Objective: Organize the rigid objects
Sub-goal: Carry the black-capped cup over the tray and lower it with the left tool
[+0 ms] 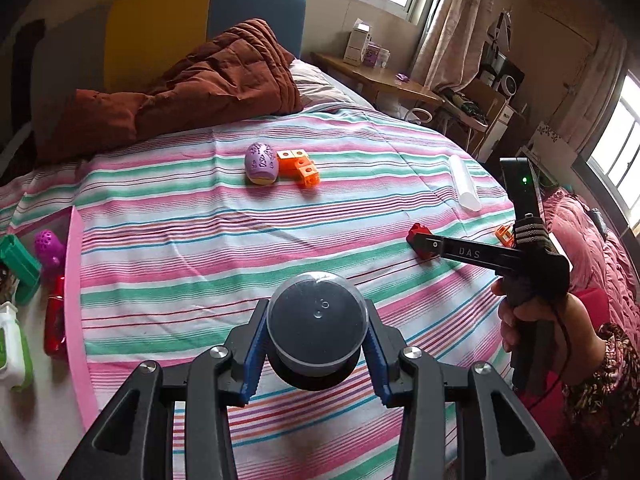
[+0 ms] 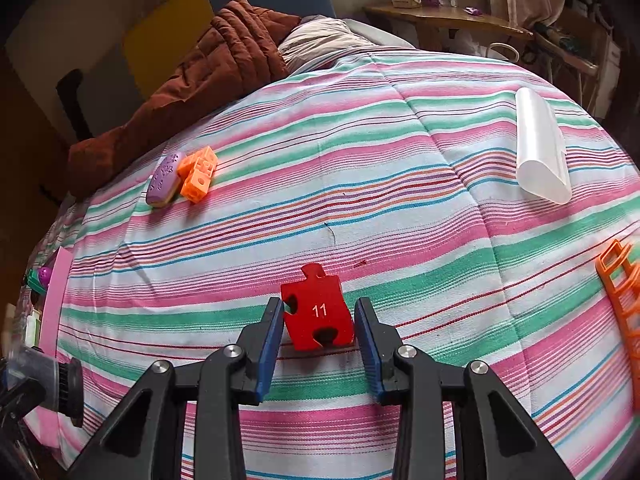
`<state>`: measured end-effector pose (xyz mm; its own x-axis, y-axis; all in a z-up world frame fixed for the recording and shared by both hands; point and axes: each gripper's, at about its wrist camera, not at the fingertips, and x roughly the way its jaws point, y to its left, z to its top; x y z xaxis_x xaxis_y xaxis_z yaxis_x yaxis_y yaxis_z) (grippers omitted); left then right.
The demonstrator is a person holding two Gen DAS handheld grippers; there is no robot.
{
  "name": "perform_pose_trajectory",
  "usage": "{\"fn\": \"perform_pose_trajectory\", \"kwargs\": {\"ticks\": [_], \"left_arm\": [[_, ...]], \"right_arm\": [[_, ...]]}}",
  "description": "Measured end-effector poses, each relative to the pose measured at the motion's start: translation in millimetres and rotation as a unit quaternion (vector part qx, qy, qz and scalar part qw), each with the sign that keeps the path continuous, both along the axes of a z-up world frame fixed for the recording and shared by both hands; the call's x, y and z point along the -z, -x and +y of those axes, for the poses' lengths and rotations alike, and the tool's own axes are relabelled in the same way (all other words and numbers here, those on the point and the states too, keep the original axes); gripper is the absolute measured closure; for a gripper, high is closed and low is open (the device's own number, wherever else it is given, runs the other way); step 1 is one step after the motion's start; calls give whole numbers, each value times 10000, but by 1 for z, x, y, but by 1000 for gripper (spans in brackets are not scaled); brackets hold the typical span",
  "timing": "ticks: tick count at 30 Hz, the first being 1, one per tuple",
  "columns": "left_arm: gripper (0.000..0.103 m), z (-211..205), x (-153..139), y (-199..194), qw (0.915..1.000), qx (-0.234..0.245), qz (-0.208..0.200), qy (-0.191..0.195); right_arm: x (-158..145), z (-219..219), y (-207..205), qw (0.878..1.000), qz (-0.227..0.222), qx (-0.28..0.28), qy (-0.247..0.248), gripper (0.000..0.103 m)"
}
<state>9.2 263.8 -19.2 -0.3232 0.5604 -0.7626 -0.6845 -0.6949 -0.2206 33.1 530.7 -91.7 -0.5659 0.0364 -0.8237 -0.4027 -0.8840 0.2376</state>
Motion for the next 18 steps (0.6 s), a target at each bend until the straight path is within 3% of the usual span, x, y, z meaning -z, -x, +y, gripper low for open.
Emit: {"fn": "perform_pose_trajectory", "kwargs": {"ticks": [12,18], "left_arm": [[60,-104,-18,16,9951,-973,46,-198],[60,-165,-17,25,9870,-1587,3,-237]], "right_arm": [[-3,-5,-2,9998,179,-16,97,67],[-18,-22,-2,9982,450,-304,-262,67]]}}
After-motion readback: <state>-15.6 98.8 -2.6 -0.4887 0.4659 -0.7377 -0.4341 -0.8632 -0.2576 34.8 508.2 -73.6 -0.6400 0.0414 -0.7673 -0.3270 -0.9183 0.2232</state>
